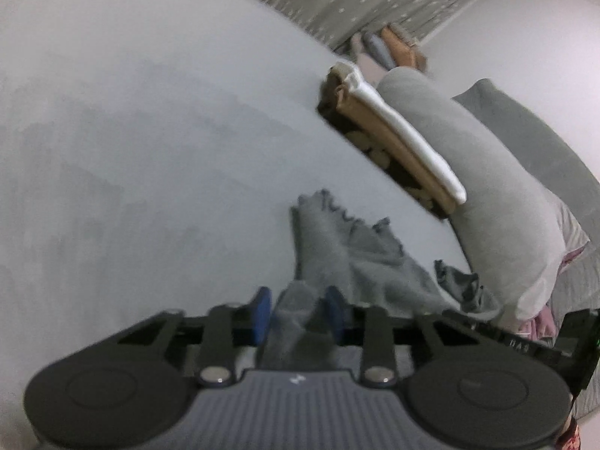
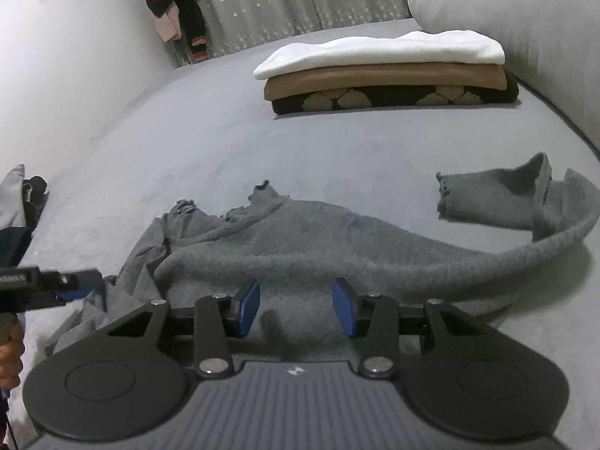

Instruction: Fold clothes

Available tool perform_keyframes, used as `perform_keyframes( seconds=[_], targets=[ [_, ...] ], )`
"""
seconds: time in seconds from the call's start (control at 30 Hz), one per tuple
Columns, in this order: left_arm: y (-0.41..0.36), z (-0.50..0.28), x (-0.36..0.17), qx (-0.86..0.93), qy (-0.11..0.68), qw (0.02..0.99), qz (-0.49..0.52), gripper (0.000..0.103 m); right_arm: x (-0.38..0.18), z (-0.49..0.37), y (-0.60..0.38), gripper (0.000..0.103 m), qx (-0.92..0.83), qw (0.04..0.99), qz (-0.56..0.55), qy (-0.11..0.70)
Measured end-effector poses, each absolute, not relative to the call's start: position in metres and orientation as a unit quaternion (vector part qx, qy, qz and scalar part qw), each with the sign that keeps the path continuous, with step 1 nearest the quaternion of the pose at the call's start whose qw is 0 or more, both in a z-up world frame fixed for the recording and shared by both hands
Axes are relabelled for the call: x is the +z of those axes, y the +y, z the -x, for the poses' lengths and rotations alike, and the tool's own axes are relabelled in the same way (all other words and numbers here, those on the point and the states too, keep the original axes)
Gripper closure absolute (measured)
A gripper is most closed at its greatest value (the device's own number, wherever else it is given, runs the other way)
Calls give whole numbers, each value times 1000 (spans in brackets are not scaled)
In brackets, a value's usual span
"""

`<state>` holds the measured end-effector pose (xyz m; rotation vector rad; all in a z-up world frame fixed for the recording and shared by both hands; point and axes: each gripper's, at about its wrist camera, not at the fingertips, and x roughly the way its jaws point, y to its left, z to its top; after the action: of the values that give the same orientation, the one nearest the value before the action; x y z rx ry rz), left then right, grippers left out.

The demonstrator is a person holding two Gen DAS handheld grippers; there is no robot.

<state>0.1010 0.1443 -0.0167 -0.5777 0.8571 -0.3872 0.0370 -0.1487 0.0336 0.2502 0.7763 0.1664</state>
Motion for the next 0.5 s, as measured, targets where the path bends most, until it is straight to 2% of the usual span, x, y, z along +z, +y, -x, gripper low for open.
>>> perform_keyframes(
  seconds=[0.13, 0.5],
  targets=[
    [144, -100, -19, -171, 406, 854, 278, 93, 32, -51, -153, 57, 78, 913, -123, 380],
    [159, -83, 9, -123, 344, 893, 263, 95, 29, -90, -153, 56, 57, 919, -85, 380]
  ],
)
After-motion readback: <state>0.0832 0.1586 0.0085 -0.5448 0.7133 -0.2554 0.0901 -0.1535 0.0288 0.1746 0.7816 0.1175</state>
